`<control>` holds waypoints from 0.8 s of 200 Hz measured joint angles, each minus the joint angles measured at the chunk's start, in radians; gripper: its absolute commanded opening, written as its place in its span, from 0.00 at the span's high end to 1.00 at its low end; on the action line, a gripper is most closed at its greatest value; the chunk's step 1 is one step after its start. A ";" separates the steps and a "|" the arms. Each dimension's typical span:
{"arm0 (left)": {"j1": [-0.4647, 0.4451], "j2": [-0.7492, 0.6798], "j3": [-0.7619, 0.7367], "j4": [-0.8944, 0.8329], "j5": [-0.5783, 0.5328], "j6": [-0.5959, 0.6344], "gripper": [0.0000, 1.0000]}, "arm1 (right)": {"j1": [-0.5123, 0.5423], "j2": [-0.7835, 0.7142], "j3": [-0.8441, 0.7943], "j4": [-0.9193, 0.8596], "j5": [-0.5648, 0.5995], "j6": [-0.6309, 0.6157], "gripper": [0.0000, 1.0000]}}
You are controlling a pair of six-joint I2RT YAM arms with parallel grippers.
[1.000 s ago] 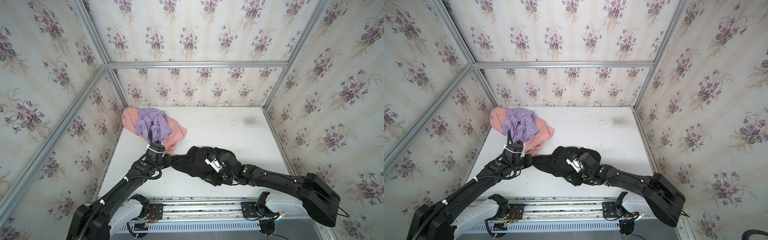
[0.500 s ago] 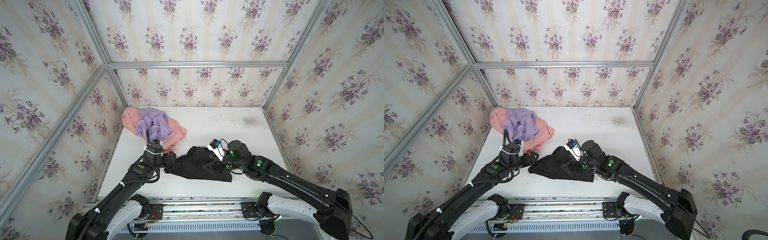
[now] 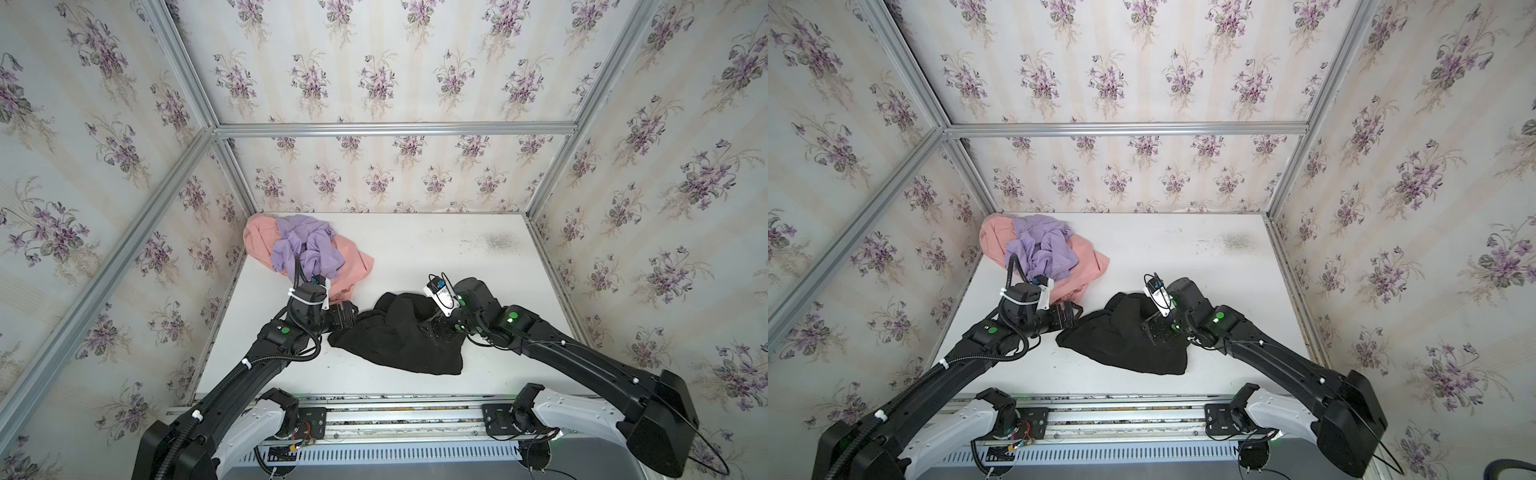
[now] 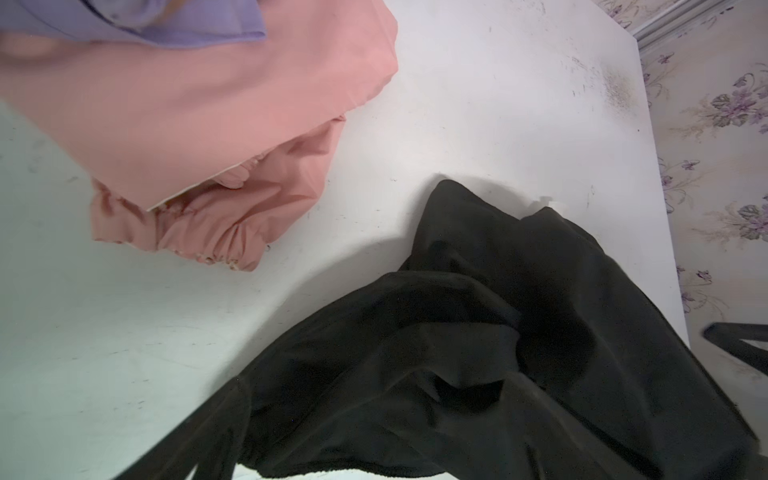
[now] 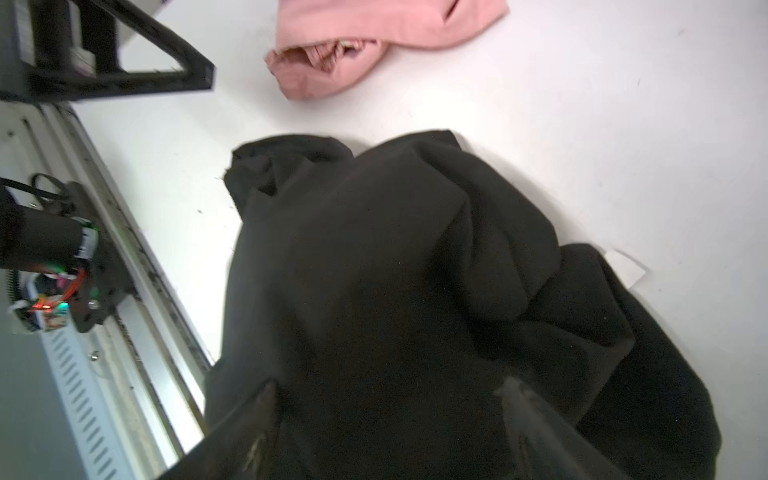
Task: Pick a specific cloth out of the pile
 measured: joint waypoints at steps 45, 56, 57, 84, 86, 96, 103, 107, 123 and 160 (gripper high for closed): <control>-0.002 0.006 -0.008 0.017 0.060 0.000 0.03 | 0.057 0.209 -0.026 0.082 0.056 -0.002 0.10; -0.002 0.005 -0.008 0.021 0.066 0.000 0.03 | 0.088 0.253 -0.034 0.105 0.067 -0.022 0.09; -0.002 0.005 -0.008 0.021 0.066 0.000 0.03 | 0.090 0.256 -0.035 0.107 0.067 -0.023 0.09; -0.001 0.006 -0.008 0.022 0.068 0.000 0.03 | 0.124 0.333 -0.078 0.180 0.094 -0.065 0.09; -0.001 0.007 -0.008 0.022 0.069 0.000 0.03 | 0.127 0.336 -0.080 0.187 0.094 -0.069 0.09; 0.001 0.008 -0.008 0.022 0.069 0.000 0.03 | 0.136 0.347 -0.090 0.217 0.104 -0.091 0.09; 0.002 0.008 -0.008 0.022 0.069 0.001 0.03 | 0.142 0.351 -0.092 0.238 0.103 -0.108 0.09; 0.003 0.008 -0.008 0.022 0.069 0.001 0.03 | 0.144 0.354 -0.092 0.247 0.103 -0.117 0.09; 0.012 0.003 -0.008 0.022 0.071 0.001 0.03 | 0.147 0.365 -0.084 0.263 0.088 -0.165 0.10; 0.035 -0.031 -0.008 0.022 0.074 0.000 0.03 | 0.140 0.405 -0.022 0.266 -0.008 -0.326 0.10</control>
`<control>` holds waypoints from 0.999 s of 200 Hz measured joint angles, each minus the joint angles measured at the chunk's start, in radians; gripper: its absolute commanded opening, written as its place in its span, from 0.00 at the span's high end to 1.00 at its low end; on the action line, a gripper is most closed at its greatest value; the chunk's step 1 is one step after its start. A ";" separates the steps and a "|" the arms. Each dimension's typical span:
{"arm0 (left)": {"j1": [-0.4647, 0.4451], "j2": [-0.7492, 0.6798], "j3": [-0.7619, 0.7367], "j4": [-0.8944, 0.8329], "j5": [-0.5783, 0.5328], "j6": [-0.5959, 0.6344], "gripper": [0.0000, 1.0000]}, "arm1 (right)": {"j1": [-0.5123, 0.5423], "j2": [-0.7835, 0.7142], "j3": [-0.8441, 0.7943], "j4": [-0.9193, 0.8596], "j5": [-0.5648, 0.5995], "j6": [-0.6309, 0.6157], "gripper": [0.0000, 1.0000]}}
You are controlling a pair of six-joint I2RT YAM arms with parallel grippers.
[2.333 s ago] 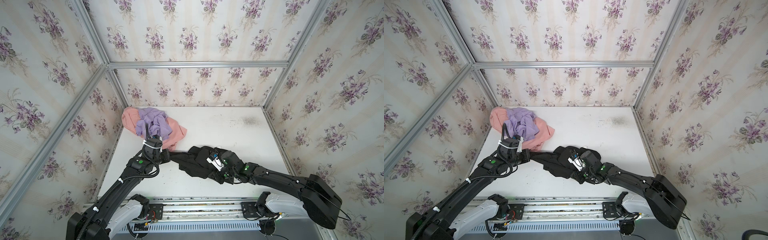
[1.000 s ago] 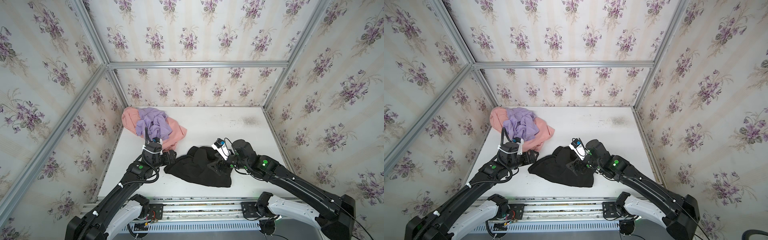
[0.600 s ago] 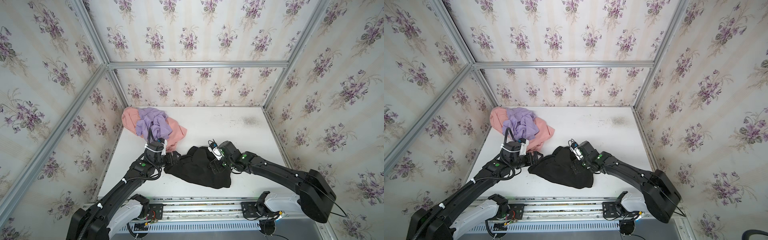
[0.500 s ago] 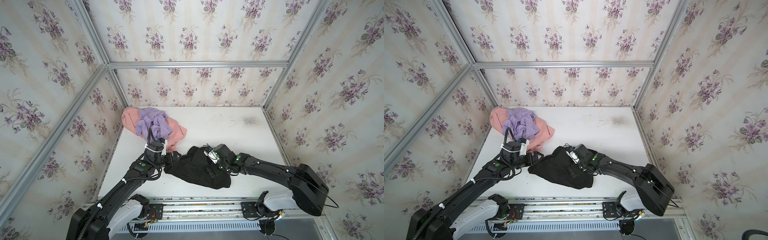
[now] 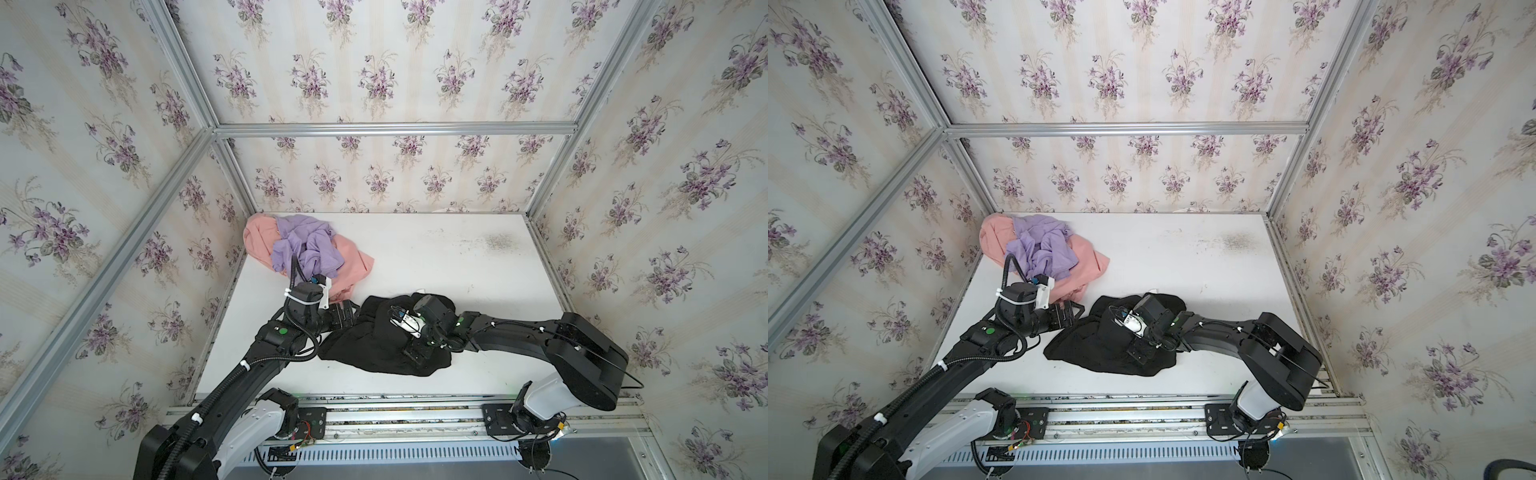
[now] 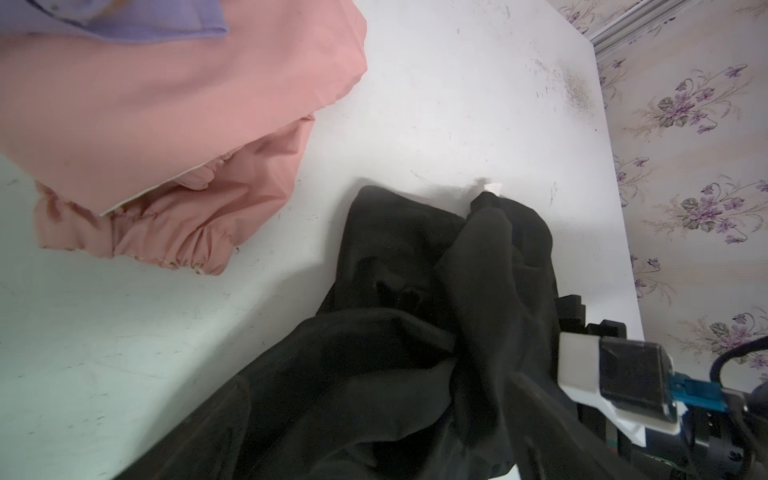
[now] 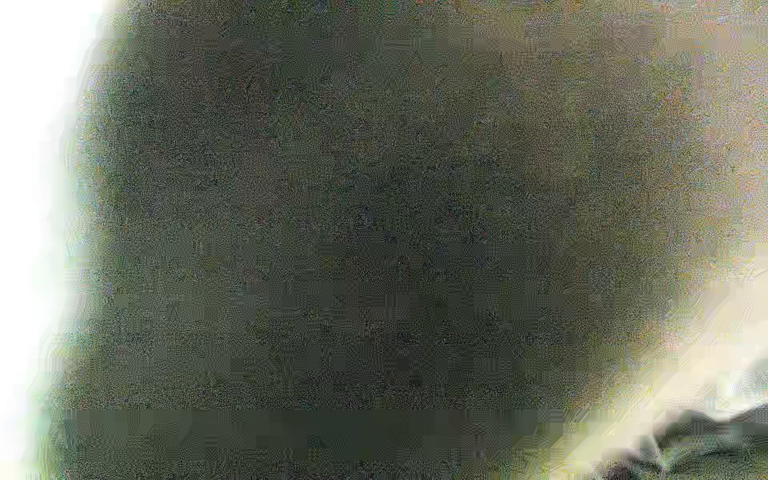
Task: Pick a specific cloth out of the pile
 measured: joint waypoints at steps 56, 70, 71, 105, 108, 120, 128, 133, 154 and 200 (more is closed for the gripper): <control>0.035 -0.059 0.008 -0.004 0.003 0.005 0.03 | -0.026 0.093 0.160 -0.080 -0.133 -0.182 0.12; 0.043 -0.066 0.008 -0.007 0.003 0.007 0.03 | -0.026 0.093 0.174 -0.118 -0.163 -0.203 0.11; 0.044 -0.066 0.009 -0.008 0.003 0.007 0.03 | -0.026 0.093 0.175 -0.121 -0.166 -0.205 0.11; 0.058 -0.061 0.019 -0.019 0.024 0.017 0.03 | -0.016 0.084 0.224 -0.229 -0.195 -0.253 0.11; 0.058 -0.061 0.021 -0.021 0.026 0.019 0.03 | -0.014 0.084 0.227 -0.237 -0.195 -0.257 0.11; 0.061 -0.061 0.025 -0.023 0.032 0.023 0.03 | -0.010 0.082 0.233 -0.263 -0.194 -0.270 0.11; 0.062 -0.061 0.026 -0.023 0.033 0.024 0.03 | -0.008 0.078 0.232 -0.286 -0.197 -0.281 0.10; 0.064 -0.061 0.027 -0.023 0.034 0.026 0.03 | -0.007 0.073 0.231 -0.298 -0.200 -0.286 0.10; 0.065 -0.059 0.030 -0.024 0.036 0.029 0.03 | -0.007 0.042 0.206 -0.309 -0.220 -0.306 0.09; 0.071 -0.068 0.036 -0.024 0.035 0.038 0.03 | -0.007 -0.016 0.194 -0.337 -0.235 -0.329 0.05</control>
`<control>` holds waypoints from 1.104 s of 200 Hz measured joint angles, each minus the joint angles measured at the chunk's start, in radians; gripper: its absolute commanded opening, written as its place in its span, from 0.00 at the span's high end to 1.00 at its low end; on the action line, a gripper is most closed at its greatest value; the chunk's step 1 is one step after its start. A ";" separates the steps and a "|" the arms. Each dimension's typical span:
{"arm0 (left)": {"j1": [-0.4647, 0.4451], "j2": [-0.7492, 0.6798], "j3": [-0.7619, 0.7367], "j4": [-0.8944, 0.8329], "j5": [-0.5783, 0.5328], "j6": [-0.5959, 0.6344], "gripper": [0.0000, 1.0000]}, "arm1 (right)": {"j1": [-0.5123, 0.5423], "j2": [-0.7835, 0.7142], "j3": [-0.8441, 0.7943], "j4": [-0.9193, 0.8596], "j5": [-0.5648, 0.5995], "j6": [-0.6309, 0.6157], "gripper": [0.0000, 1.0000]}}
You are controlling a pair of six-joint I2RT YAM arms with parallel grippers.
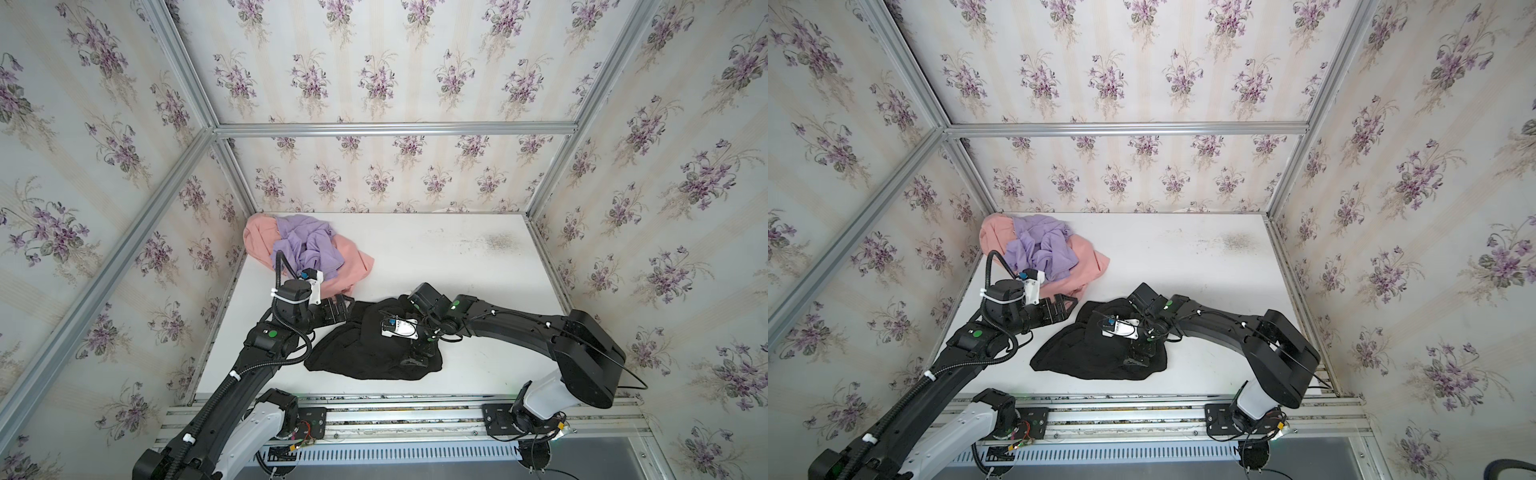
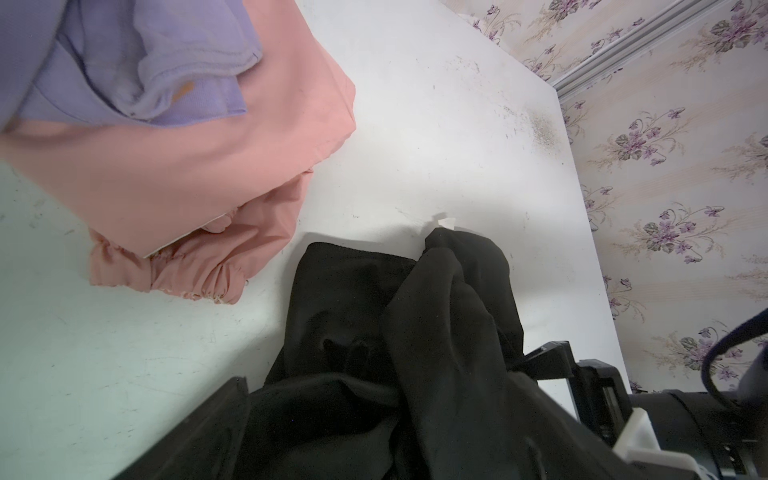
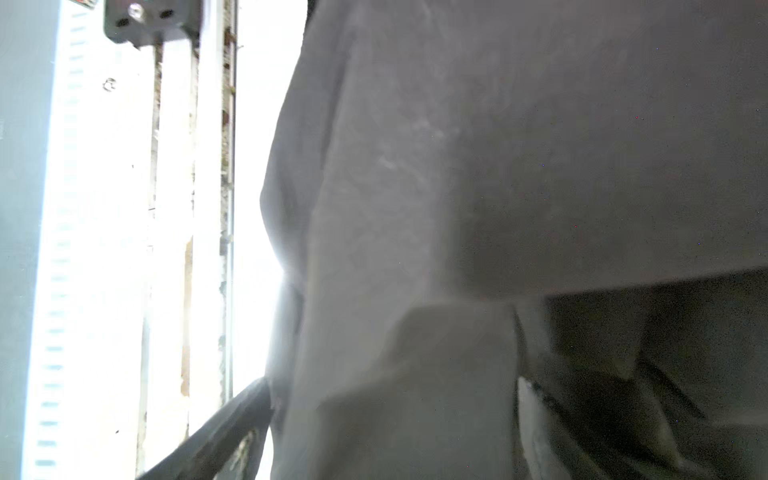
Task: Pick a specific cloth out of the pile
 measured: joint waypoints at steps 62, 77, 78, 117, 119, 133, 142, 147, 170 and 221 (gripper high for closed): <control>0.024 -0.039 0.037 -0.003 -0.069 0.067 0.01 | -0.036 -0.262 0.014 -0.047 0.045 0.046 0.01; 0.026 -0.075 0.038 0.005 -0.130 0.085 0.01 | -0.113 -0.344 -0.027 0.003 0.077 0.113 0.01; 0.026 -0.078 0.038 0.006 -0.138 0.087 0.01 | -0.122 -0.351 -0.031 0.008 0.084 0.121 0.01; 0.027 -0.142 -0.040 0.119 -0.513 0.151 0.01 | -0.336 -0.468 -0.198 0.219 0.228 0.288 0.02; 0.028 -0.138 -0.048 0.129 -0.537 0.156 0.01 | -0.343 -0.469 -0.204 0.226 0.235 0.292 0.02; 0.039 -0.096 -0.098 0.207 -0.661 0.203 0.01 | -0.416 -0.470 -0.268 0.306 0.335 0.335 0.03; 0.049 -0.057 -0.122 0.241 -0.714 0.233 0.01 | -0.465 -0.461 -0.314 0.372 0.399 0.360 0.04; 0.055 -0.040 -0.130 0.251 -0.731 0.248 0.01 | -0.489 -0.455 -0.340 0.408 0.423 0.372 0.04; 0.092 0.028 -0.153 0.371 -0.762 0.312 0.01 | -0.551 -0.410 -0.459 0.581 0.520 0.396 0.04; 0.212 0.154 -0.261 0.657 -0.615 0.450 0.01 | -0.633 -0.225 -0.599 0.991 0.621 0.393 0.03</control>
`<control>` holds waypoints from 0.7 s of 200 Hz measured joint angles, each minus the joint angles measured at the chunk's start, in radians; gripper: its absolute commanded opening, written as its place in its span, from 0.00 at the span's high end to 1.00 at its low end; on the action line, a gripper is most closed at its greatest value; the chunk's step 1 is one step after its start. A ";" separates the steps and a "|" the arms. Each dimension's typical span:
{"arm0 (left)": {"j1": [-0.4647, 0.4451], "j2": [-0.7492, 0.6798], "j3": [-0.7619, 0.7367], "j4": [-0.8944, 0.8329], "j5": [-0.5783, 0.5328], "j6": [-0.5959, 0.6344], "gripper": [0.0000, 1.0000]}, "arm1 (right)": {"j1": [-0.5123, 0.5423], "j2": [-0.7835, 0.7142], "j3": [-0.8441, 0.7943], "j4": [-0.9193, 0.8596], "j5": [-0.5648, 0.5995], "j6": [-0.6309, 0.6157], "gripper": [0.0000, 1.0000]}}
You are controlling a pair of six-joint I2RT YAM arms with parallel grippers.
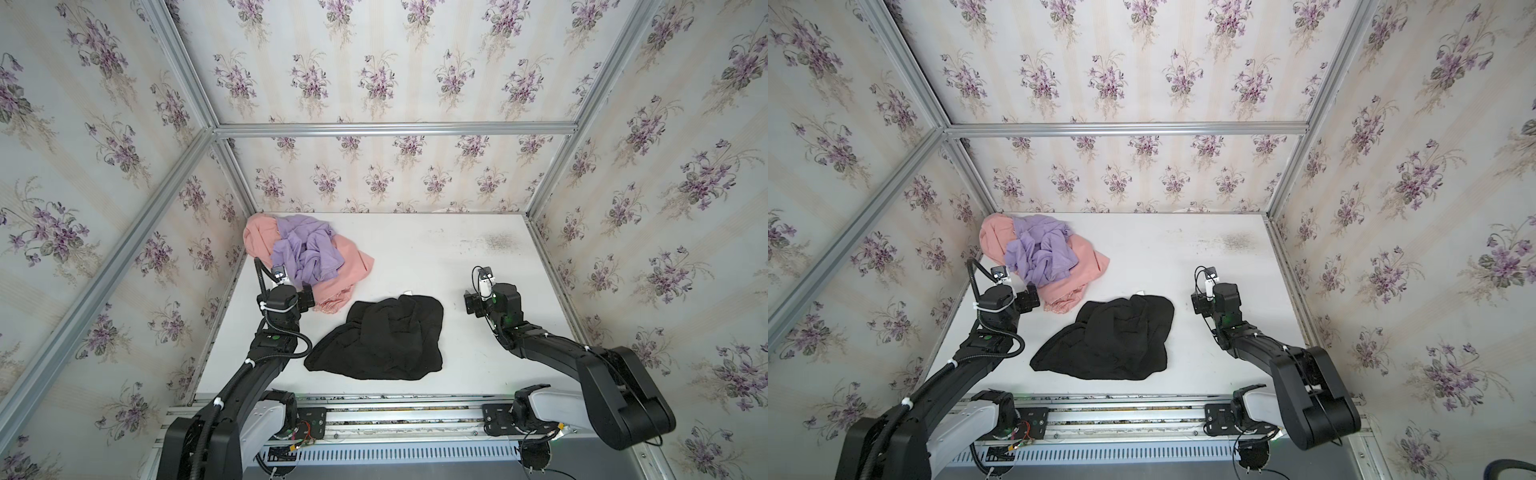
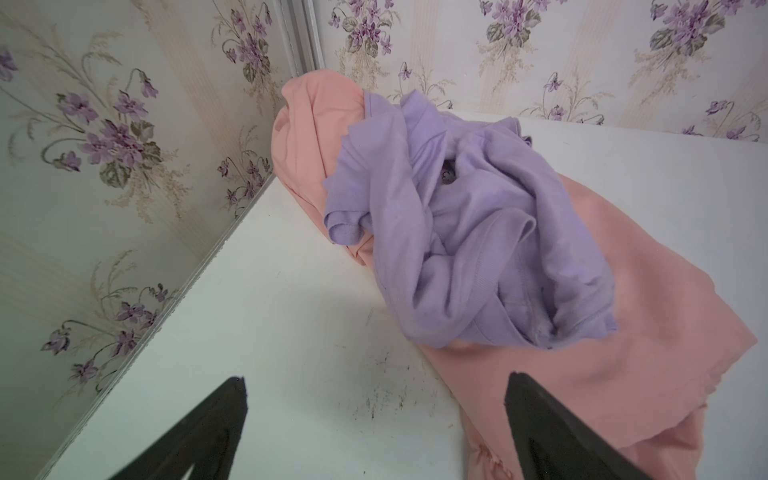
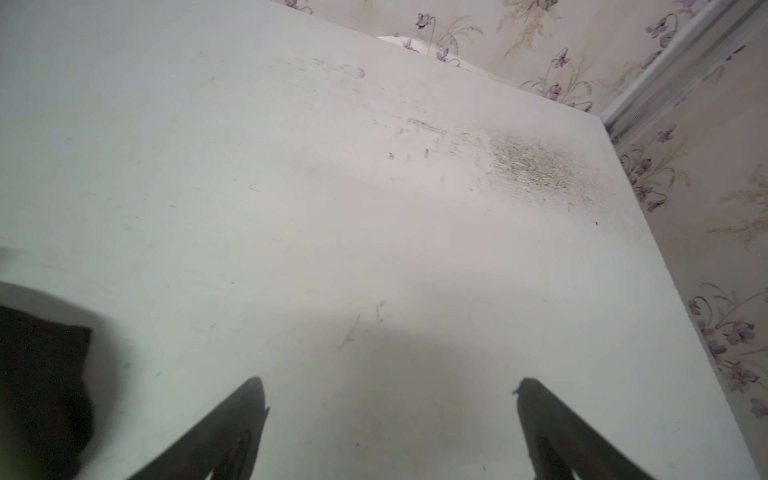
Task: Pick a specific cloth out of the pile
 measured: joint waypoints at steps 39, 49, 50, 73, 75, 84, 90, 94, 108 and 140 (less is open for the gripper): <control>0.072 0.077 -0.101 0.259 0.161 0.045 0.01 | -0.074 0.138 -0.026 0.283 0.001 -0.002 0.02; 0.098 0.095 -0.105 0.310 0.210 0.046 0.01 | -0.089 0.182 -0.028 0.343 0.002 0.012 0.02; 0.100 0.095 -0.105 0.313 0.213 0.046 0.01 | -0.090 0.187 -0.029 0.353 0.002 0.014 0.02; 0.144 0.126 -0.111 0.422 0.309 0.038 0.02 | -0.097 0.237 -0.036 0.414 -0.009 0.027 0.00; 0.146 0.131 -0.115 0.440 0.314 0.037 0.02 | -0.098 0.236 -0.035 0.415 -0.009 0.029 0.00; 0.149 0.151 -0.135 0.494 0.332 0.024 0.02 | -0.105 0.237 -0.017 0.420 -0.003 0.039 0.00; 0.148 0.165 -0.143 0.512 0.340 0.020 0.02 | -0.109 0.241 -0.002 0.425 0.002 0.044 0.00; 0.148 0.175 -0.145 0.518 0.346 0.020 0.02 | -0.109 0.241 0.005 0.424 0.004 0.048 0.00; 0.145 0.192 -0.139 0.530 0.361 0.020 0.02 | -0.111 0.238 0.010 0.425 0.019 0.058 0.00; 0.104 0.293 -0.152 0.665 0.348 0.024 0.01 | -0.110 0.241 0.010 0.417 0.024 0.066 0.00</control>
